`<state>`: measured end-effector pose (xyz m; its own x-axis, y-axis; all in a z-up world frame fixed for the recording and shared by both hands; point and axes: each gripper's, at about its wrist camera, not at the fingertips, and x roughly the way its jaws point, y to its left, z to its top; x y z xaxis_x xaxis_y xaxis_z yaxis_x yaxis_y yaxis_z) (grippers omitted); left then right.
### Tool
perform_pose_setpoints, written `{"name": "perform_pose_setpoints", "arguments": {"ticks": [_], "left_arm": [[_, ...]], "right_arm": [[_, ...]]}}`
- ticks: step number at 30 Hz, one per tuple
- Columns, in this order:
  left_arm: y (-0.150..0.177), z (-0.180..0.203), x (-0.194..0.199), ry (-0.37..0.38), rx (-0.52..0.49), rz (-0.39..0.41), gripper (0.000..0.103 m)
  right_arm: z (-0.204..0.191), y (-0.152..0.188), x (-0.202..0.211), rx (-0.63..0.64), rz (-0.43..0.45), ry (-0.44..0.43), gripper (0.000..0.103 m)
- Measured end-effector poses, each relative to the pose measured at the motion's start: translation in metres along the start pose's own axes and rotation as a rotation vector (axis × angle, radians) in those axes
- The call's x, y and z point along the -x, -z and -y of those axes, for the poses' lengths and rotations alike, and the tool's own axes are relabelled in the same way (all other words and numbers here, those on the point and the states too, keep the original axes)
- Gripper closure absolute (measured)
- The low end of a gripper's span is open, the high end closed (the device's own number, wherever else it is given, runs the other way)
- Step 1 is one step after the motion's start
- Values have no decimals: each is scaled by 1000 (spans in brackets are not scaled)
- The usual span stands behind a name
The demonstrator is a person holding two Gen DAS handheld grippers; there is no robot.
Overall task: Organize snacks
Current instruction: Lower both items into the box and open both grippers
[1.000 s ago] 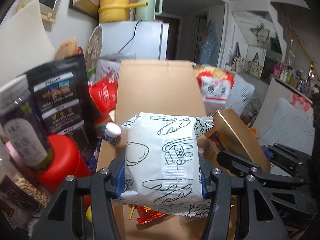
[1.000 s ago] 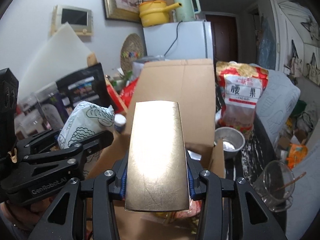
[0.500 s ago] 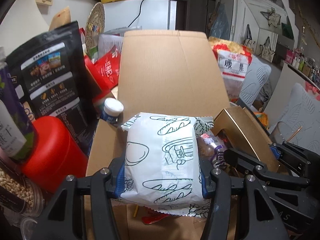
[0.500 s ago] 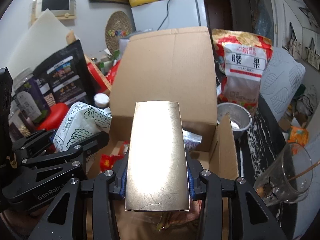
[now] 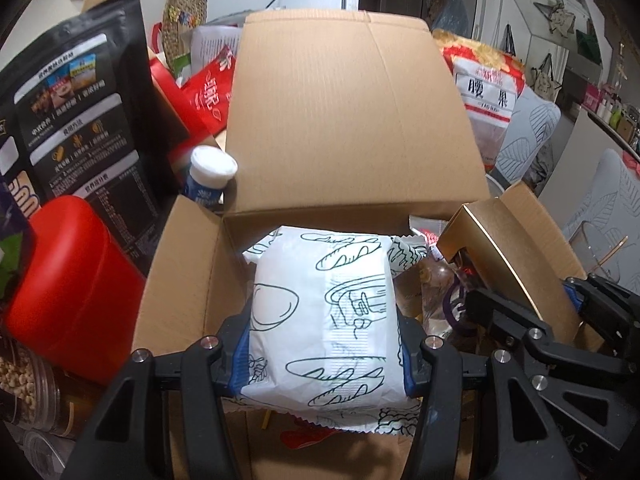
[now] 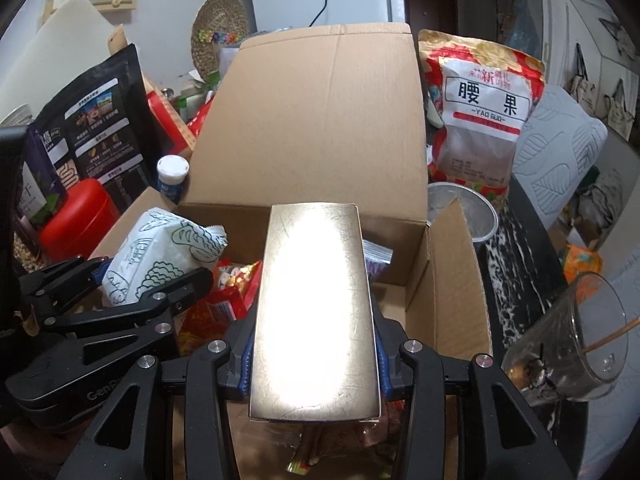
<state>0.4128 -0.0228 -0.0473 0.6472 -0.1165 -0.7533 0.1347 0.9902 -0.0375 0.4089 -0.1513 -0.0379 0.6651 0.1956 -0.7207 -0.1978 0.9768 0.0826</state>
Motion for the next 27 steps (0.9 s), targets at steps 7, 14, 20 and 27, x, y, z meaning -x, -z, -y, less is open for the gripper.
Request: {"name": "perform_pose_setpoints", "arguments": {"ticks": [7, 14, 20, 27], "left_arm": [[2, 1, -11, -65, -13, -54, 47], [3, 3, -16, -112, -31, -82, 47], [1, 1, -7, -88, -18, -71, 47], [-3, 1, 20, -87, -8, -10, 47]], "right_arm": [[0, 2, -4, 2, -19, 14, 56], [-1, 2, -6, 19, -45, 32, 45], [-2, 1, 3, 33, -23, 60, 41], [3, -2, 22, 16, 18, 63, 39]]}}
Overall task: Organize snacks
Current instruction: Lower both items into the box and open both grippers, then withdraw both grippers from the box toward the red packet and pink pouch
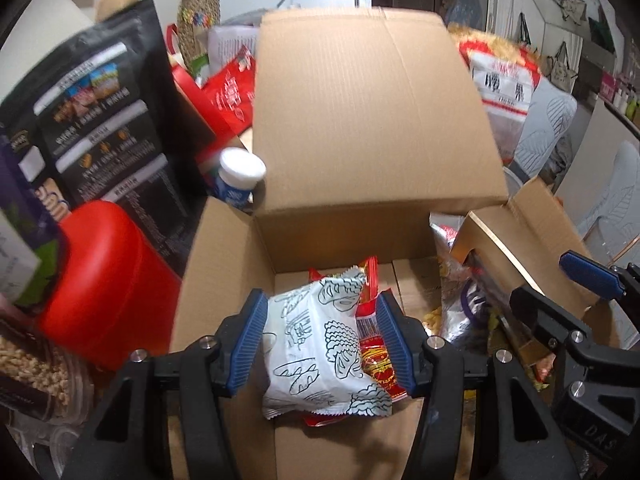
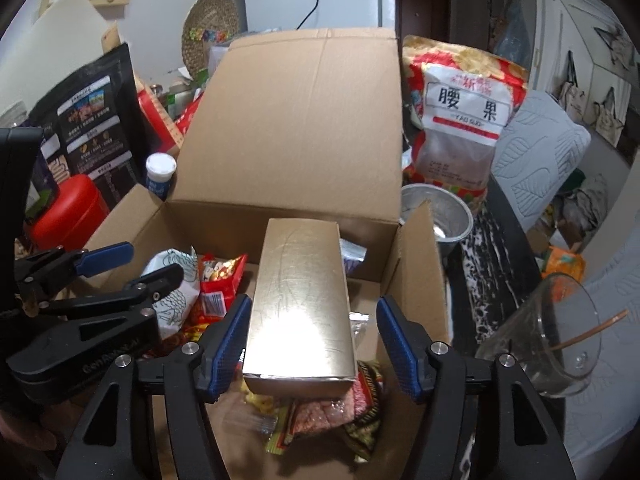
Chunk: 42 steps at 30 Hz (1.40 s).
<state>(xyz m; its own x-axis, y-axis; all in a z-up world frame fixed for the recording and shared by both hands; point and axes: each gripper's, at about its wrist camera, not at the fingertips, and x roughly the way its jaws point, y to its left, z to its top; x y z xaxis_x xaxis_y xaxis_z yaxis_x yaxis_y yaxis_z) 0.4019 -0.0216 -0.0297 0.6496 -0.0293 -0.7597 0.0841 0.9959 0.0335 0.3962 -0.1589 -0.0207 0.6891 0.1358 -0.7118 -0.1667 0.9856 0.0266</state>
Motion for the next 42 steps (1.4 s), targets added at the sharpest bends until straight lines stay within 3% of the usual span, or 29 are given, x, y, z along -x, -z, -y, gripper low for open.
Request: {"name": "perform_pose_setpoints", "arguments": {"ticks": [10, 23, 30, 42], "left_arm": [[7, -5, 47, 38, 5, 81, 47], [53, -5, 138, 72, -37, 162, 47], [87, -9, 178, 92, -35, 171, 47], [142, -20, 219, 108, -17, 168, 47]], "right_arm": [[-15, 5, 44, 18, 67, -5, 39], [-37, 39, 131, 37, 162, -8, 39], [-49, 66, 171, 53, 195, -33, 39], [-69, 117, 205, 59, 198, -65, 39]]}}
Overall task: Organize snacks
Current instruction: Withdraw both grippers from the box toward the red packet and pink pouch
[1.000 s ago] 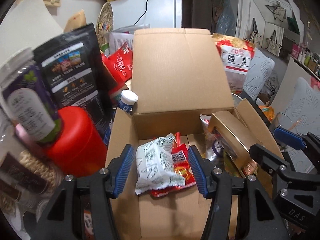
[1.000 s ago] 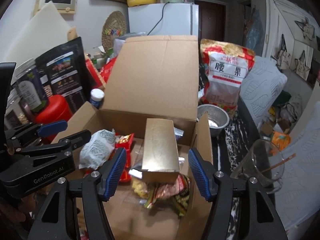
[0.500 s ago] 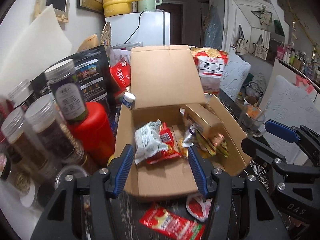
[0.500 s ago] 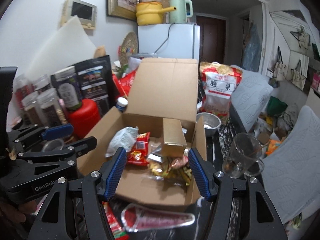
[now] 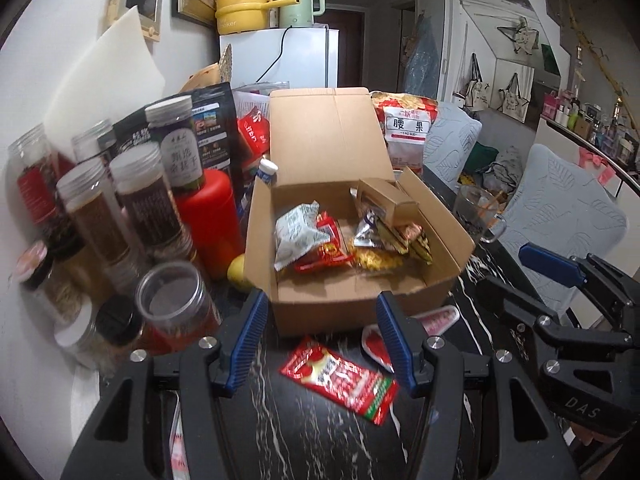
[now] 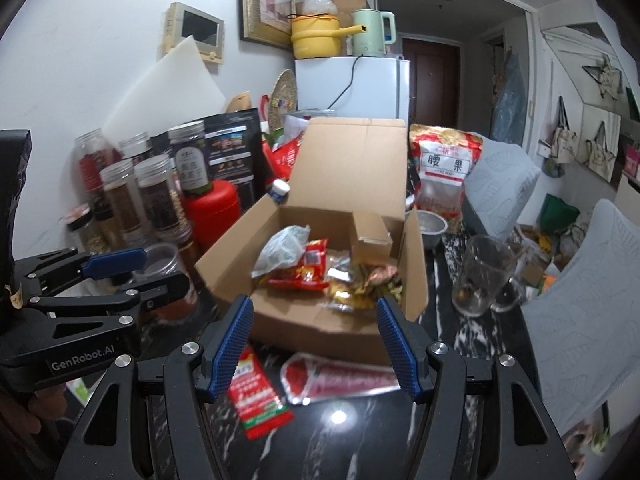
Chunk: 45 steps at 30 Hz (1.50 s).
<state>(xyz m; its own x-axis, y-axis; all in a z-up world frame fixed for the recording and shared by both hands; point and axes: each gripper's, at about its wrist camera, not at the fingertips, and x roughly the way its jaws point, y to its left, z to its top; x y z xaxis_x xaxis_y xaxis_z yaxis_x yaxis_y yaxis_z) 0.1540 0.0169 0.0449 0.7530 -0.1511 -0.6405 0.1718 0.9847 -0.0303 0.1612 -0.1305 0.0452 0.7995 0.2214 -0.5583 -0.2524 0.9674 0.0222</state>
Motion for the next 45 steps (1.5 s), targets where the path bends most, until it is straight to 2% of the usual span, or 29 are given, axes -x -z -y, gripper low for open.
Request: {"name": "perform_pose_setpoints", "arguments": {"ticks": [8, 14, 16, 22, 32, 37, 41, 45], "left_arm": [[25, -10, 8, 24, 5, -23, 47], [46, -22, -3, 46, 22, -70, 47], [53, -25, -9, 51, 21, -94, 47], [70, -35, -31, 84, 48, -163, 47], [88, -63, -54, 86, 100, -200, 47], [93, -70, -64, 91, 121, -225, 47], [95, -70, -72, 107, 139, -242, 47], [96, -67, -79, 123, 142, -258, 47]], "right_arm": [[-12, 30, 7, -10, -24, -59, 39], [-17, 52, -5, -29, -63, -90, 38], [-17, 59, -12, -40, -82, -107, 35], [-20, 73, -45, -34, -153, -141, 35], [-39, 86, -100, 11, -255, -231, 35], [-35, 82, -111, -8, -251, -176, 35], [-20, 78, -118, -37, -255, -77, 35], [-15, 81, -133, -31, -291, -52, 36]]}}
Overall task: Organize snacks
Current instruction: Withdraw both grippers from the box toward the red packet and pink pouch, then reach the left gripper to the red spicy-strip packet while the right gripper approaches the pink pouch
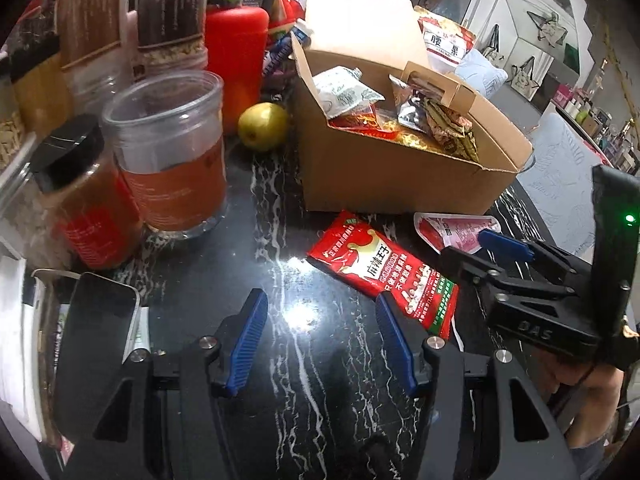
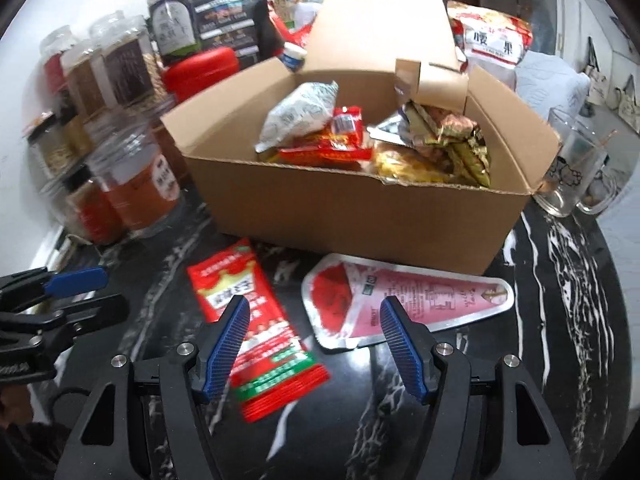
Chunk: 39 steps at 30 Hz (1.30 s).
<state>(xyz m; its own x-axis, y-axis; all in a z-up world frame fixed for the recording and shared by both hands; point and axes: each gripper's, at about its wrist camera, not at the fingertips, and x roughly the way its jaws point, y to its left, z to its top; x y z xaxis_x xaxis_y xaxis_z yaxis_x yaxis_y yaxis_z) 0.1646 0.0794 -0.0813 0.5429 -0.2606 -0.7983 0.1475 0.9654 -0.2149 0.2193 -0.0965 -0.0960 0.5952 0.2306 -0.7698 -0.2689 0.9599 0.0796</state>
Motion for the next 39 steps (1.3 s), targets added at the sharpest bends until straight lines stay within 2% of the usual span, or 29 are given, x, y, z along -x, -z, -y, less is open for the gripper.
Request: {"name": "perform_pose_setpoints", "arguments": {"ticks": [5, 8, 9, 11, 12, 13, 18, 27, 33, 35, 37, 39], "left_arm": [[-1, 4, -8, 1, -5, -16, 47], [-1, 3, -12, 9, 3, -30, 47], [-2, 3, -13, 13, 9, -33, 47], [-2, 3, -13, 10, 13, -34, 47], [-2, 3, -14, 8, 12, -34, 47], [-2, 3, -13, 9, 13, -35, 47], [-3, 8, -13, 16, 8, -39, 47], [-1, 33, -19, 70, 3, -59, 47], [-5, 51, -35, 31, 32, -83, 47], [-7, 53, -42, 36, 65, -99, 47], [-10, 55, -47, 44, 102, -100, 47], [-13, 57, -51, 42, 125, -97, 47]], "right_arm": [[-5, 1, -17, 38, -36, 41, 46], [-4, 0, -23, 45, -36, 98, 51], [-3, 0, -24, 50, -28, 117, 58], [-2, -1, -23, 54, -24, 102, 70], [-3, 0, -23, 56, -25, 85, 87], [-3, 1, -22, 60, -25, 85, 92], [4, 11, -16, 40, -44, 62, 102], [38, 36, 9, -73, -61, 8, 102], [50, 44, 21, -115, -43, 8, 101], [53, 46, 26, -123, -31, 18, 93], [57, 47, 31, -133, -20, 34, 70], [61, 48, 34, -143, -13, 36, 65]]}}
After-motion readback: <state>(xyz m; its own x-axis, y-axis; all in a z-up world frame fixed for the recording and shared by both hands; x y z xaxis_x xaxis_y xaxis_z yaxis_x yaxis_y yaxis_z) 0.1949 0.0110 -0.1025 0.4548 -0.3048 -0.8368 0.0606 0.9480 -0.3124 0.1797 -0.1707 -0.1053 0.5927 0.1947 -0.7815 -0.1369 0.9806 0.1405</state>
